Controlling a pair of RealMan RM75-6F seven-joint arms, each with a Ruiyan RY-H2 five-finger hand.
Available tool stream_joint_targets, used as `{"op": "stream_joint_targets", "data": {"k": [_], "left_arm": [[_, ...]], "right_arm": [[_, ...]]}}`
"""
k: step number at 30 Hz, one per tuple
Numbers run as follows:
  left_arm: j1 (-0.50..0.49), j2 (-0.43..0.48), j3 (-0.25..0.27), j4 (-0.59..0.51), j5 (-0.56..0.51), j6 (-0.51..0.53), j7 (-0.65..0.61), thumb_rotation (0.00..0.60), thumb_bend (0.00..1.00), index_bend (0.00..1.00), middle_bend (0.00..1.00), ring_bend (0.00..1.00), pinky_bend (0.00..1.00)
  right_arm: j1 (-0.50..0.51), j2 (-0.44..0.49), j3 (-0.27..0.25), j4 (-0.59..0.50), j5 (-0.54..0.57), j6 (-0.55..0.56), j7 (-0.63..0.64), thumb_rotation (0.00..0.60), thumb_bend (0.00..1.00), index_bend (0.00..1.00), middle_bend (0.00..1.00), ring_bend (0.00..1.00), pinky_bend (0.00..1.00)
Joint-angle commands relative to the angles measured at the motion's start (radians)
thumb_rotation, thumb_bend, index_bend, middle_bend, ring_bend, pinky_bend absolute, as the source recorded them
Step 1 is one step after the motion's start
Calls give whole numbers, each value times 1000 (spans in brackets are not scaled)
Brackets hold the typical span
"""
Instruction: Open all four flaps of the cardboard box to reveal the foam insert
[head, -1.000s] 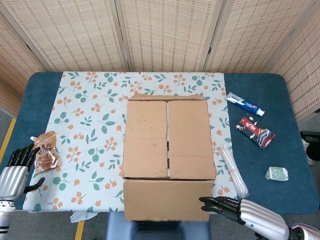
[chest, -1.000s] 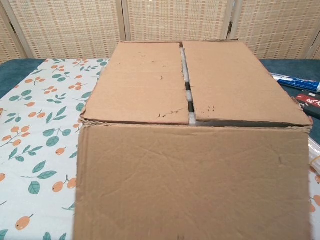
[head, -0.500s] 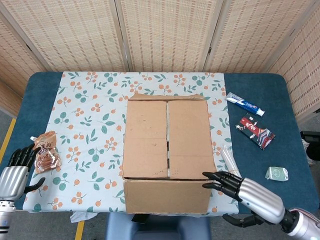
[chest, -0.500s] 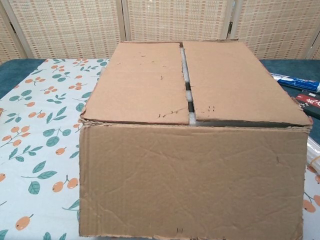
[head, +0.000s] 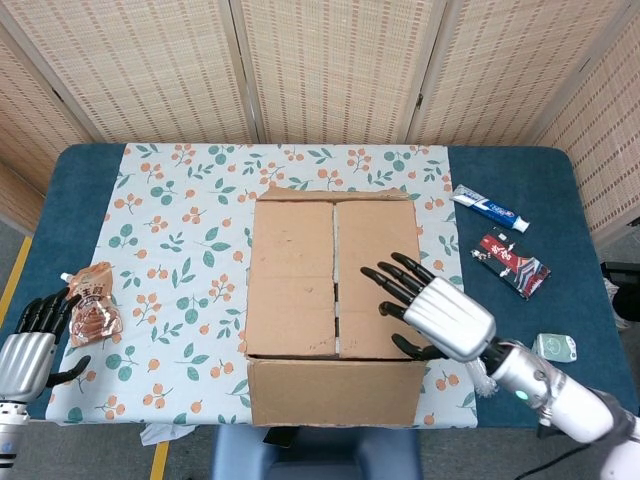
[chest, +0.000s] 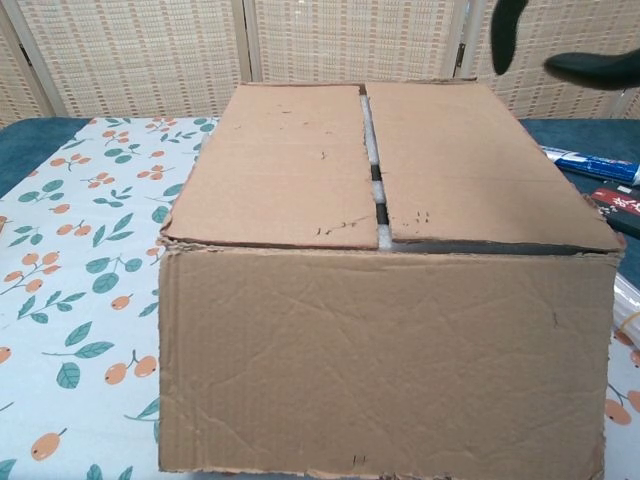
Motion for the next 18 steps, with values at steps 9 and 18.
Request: {"op": "stream_joint_targets", "data": {"k": [9, 18], "left_arm": [[2, 12, 3, 2, 6, 0, -40, 600, 296, 9, 3, 0, 0], [1, 20, 3, 11, 8, -2, -80, 600, 296, 8, 4, 0, 0]], "right_arm": [[202, -228, 111, 56, 344, -237, -293, 281, 571, 437, 0, 4, 0], [295, -328, 107, 156, 468, -296, -349, 272, 579, 449, 0, 36, 0]]}}
